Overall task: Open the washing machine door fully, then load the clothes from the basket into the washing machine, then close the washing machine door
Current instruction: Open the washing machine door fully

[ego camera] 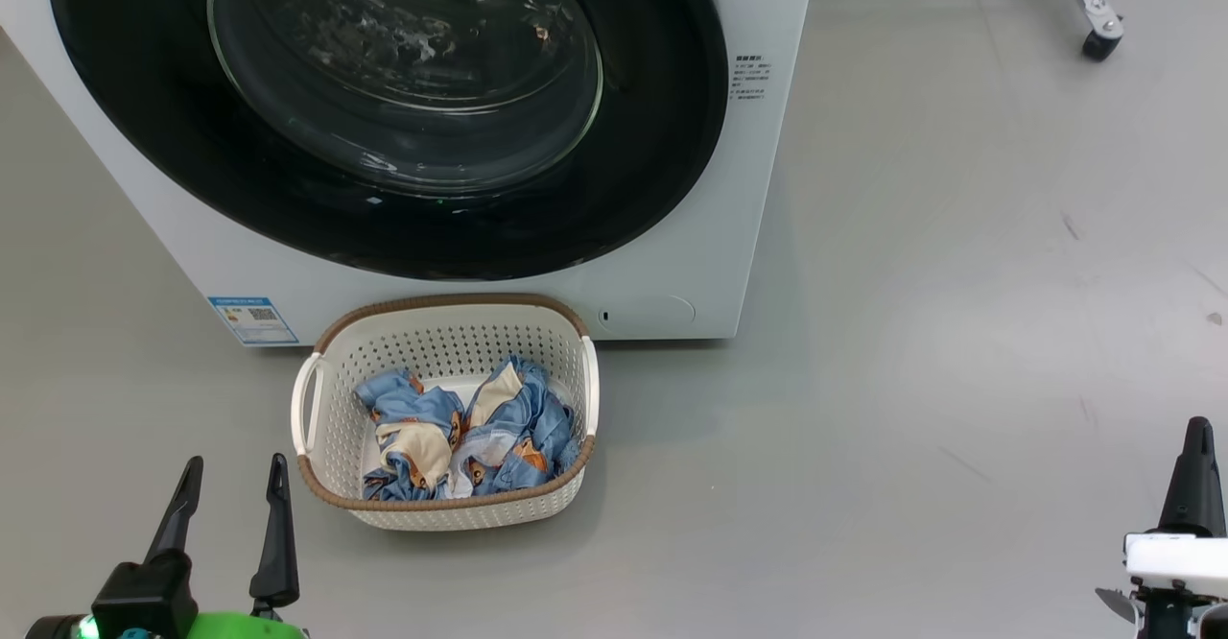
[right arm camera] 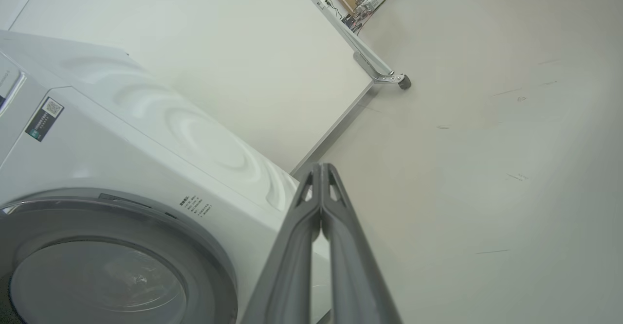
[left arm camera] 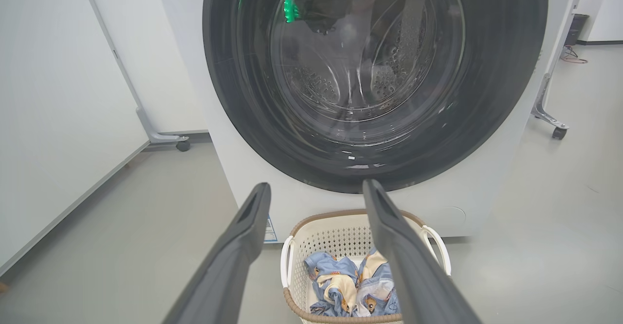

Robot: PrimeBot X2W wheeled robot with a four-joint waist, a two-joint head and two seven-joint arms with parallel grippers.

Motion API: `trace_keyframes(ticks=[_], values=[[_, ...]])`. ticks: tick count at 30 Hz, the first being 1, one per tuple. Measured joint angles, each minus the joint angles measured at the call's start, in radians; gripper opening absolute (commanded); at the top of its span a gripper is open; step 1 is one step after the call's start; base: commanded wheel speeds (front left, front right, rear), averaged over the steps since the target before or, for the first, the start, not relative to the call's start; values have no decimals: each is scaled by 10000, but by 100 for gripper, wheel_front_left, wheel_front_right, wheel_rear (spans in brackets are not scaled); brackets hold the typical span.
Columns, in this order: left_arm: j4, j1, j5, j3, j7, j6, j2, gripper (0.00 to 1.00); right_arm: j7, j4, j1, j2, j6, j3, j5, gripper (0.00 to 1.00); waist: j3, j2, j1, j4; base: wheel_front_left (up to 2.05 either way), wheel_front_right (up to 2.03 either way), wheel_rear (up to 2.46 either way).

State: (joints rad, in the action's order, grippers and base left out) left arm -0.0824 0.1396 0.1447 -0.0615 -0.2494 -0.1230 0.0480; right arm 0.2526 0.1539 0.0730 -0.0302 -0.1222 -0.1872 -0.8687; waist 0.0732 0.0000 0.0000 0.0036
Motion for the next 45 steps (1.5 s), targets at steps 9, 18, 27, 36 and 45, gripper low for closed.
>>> trace_keyframes(ticks=[9,18,27,36,45], values=[[100,15,67,353,-27,-10,-15,100,-42,435,-724,-8,2,326,-3634,0,551,0,0,285,0,0,0],[217,-11,67,456,-27,-12,-15,100,-1172,380,-2185,-731,2,-146,-5039,0,1313,0,0,647,0,0,0],[366,-145,69,403,-29,-12,73,100,-1778,556,-3698,-1327,2,-997,-6437,0,2228,0,0,977,0,0,0],[552,-493,86,688,-29,-42,144,100,-2389,826,-5647,-1820,2,-905,-6799,0,3187,0,0,1246,0,0,0],[435,-878,184,1185,-29,-42,94,100,-3196,1055,-6883,-2025,2,-138,-6890,0,3752,0,1,1667,0,0,0]])
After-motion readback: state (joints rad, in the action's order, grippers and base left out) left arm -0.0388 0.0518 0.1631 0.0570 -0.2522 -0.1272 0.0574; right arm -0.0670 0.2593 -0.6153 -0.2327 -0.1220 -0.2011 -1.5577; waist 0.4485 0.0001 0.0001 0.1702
